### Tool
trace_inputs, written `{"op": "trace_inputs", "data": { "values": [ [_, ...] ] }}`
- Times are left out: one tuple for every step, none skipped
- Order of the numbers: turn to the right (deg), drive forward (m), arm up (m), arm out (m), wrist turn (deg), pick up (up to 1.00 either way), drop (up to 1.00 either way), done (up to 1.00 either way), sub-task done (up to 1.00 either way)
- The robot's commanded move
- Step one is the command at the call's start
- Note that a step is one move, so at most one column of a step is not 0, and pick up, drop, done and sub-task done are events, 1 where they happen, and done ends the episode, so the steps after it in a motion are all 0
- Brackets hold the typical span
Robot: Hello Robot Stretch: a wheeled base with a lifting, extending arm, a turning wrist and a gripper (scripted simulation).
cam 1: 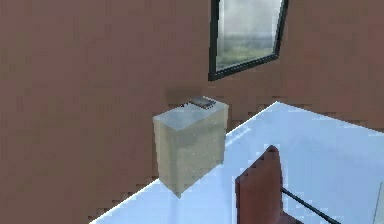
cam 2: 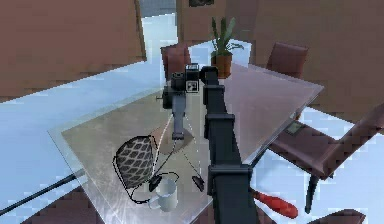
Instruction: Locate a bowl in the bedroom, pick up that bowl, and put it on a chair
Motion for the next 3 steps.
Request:
{"op": "trace_inputs", "data": {
  "values": [
    [0.0, 0.0, 0.0, 0.0, 45.0, 0.0, 0.0, 0.0, 0.0],
    [0.0, 0.0, 0.0, 0.0, 45.0, 0.0, 0.0, 0.0, 0.0],
    [0.0, 0.0, 0.0, 0.0, 45.0, 0.0, 0.0, 0.0, 0.0]
  ]
}}
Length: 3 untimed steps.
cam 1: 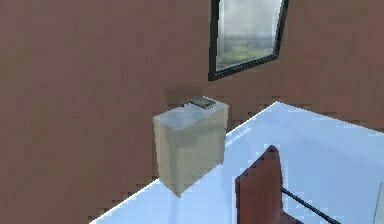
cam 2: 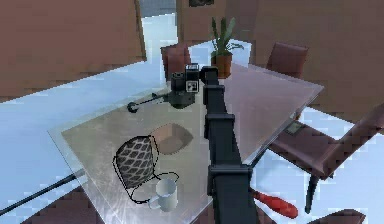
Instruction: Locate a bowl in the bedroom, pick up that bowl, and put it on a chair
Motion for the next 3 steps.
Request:
{"op": "trace_inputs", "data": {
  "values": [
    [0.0, 0.0, 0.0, 0.0, 15.0, 0.0, 0.0, 0.0, 0.0],
    [0.0, 0.0, -0.3, 0.0, 0.0, 0.0, 0.0, 0.0, 0.0],
    [0.0, 0.0, 0.0, 0.0, 0.0, 1.0, 0.0, 0.0, 0.0]
  ]
}}
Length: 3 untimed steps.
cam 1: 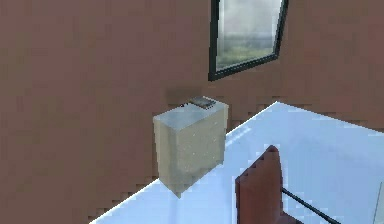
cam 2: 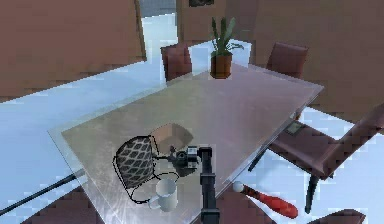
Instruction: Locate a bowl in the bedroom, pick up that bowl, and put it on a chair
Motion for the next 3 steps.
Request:
{"op": "trace_inputs", "data": {
  "values": [
    [0.0, 0.0, 0.1, 0.0, 0.0, 0.0, 0.0, 0.0, 0.0],
    [0.0, 0.0, 0.28, 0.0, 0.0, 0.0, 0.0, 0.0, 0.0],
    [0.0, 0.0, 0.0, 0.0, -45.0, 0.0, 0.0, 0.0, 0.0]
  ]
}}
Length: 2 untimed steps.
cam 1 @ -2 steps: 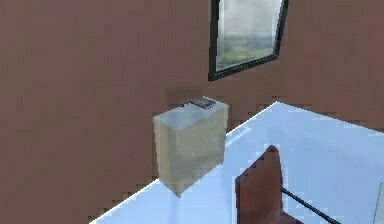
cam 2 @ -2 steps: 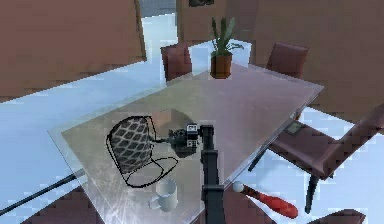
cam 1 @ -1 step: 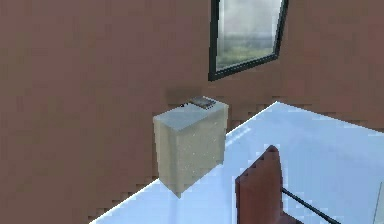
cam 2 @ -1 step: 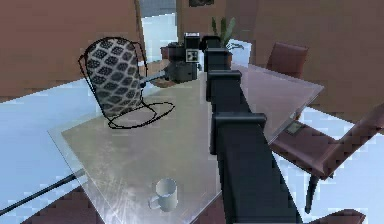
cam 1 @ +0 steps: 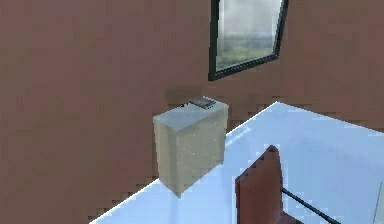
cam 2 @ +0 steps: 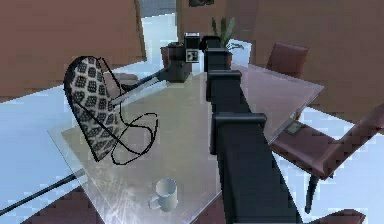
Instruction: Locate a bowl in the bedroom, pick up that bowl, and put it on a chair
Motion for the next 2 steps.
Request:
{"op": "trace_inputs", "data": {
  "values": [
    [0.0, 0.0, 0.0, 0.0, -45.0, 0.0, 0.0, 0.0, 0.0],
    [0.0, 0.0, 0.0, 0.0, -9.0, 0.0, 0.0, 0.0, 0.0]
  ]
}}
